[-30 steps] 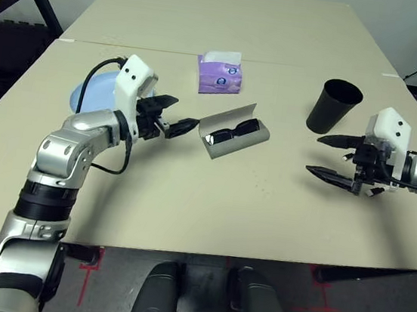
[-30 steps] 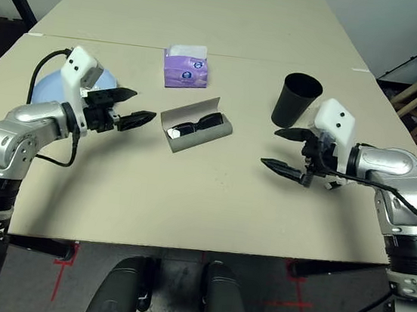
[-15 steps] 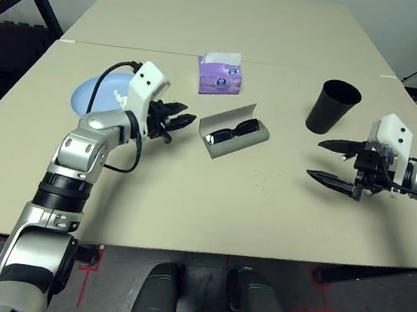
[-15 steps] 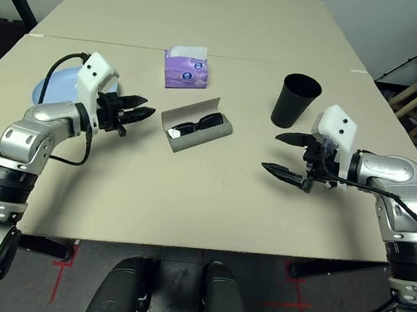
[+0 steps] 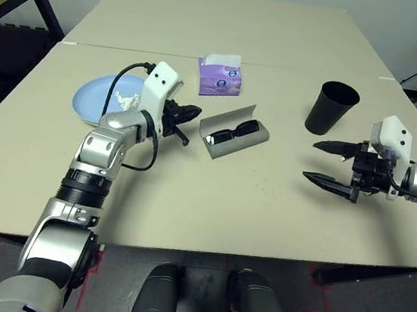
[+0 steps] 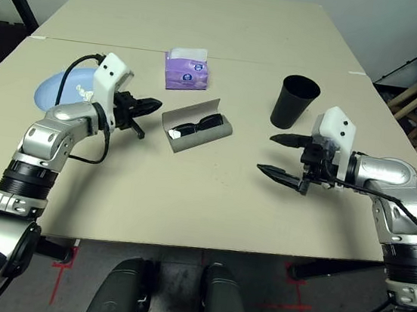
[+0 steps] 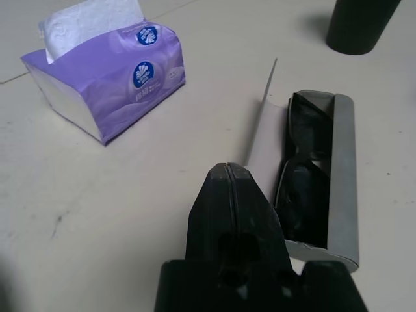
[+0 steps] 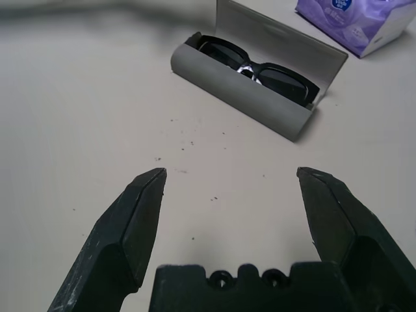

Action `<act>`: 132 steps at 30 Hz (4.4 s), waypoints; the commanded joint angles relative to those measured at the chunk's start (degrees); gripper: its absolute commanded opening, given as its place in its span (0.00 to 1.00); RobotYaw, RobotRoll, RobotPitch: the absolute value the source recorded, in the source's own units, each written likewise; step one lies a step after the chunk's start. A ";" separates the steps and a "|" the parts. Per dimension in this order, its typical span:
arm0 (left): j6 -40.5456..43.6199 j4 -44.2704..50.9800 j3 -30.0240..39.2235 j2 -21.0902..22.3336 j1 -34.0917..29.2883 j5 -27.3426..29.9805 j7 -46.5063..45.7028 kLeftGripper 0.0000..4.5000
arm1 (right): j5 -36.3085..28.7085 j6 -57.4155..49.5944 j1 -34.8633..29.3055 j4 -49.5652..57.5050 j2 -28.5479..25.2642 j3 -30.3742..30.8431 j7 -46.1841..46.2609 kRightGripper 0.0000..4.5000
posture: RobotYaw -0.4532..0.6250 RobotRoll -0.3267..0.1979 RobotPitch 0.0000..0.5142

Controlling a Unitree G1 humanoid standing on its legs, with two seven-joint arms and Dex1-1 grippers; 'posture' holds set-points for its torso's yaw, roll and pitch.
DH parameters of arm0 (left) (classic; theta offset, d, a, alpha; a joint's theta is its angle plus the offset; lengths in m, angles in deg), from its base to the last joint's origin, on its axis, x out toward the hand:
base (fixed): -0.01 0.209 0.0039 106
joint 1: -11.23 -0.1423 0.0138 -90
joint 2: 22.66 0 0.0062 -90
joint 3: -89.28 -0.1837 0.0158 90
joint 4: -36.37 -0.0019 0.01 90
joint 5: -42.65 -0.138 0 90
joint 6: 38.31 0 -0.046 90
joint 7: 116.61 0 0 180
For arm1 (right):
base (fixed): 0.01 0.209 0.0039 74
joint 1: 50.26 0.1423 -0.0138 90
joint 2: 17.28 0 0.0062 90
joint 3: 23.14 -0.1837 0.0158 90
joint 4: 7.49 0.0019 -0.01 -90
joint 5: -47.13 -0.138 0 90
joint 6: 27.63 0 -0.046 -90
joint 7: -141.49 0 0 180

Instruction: Organize and tidy the items on the table.

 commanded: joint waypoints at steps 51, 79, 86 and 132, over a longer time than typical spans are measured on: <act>-0.09 0.99 -3.94 -2.50 2.36 -10.67 -3.09 0.01 | -5.65 -6.33 -5.31 7.28 -4.80 -4.81 0.27 1.00 | 0.36 0.62 0.20; -6.92 -9.58 -8.87 -3.37 4.18 -18.41 -5.79 0.01 | -6.28 -6.65 -7.81 8.71 -6.76 -5.98 0.65 1.00 | 0.33 0.62 0.21; -2.90 -3.59 -8.07 -3.23 2.25 -16.22 -2.51 0.01 | -5.70 -6.24 -6.82 7.59 -6.79 -5.12 0.45 1.00 | 0.34 0.62 0.21; 10.75 15.30 -9.90 -2.51 -7.60 -11.24 1.65 0.01 | -2.56 -5.13 -4.24 4.95 -6.82 -3.80 -1.44 1.00 | 0.36 0.62 0.20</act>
